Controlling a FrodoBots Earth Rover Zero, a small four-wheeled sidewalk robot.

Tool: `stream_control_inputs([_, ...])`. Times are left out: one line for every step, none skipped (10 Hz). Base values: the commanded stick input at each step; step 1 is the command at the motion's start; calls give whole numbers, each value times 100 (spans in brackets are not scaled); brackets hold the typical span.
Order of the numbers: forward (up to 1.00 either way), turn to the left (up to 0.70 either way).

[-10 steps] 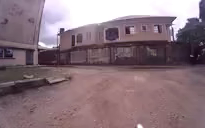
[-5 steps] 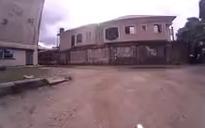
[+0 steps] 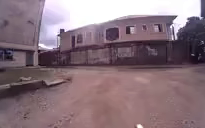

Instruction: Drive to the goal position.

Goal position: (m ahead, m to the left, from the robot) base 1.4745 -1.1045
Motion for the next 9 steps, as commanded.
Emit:
stream_control_inputs([50,-42])
stream_control_inputs([50,-42])
stream_control_inputs([50,-42])
stream_control_inputs([50,-42])
stream_control_inputs([50,-42])
stream_control_inputs([50,-42])
stream_control_inputs([50,-42])
stream_control_inputs([50,-42])
stream_control_inputs([50,-42])
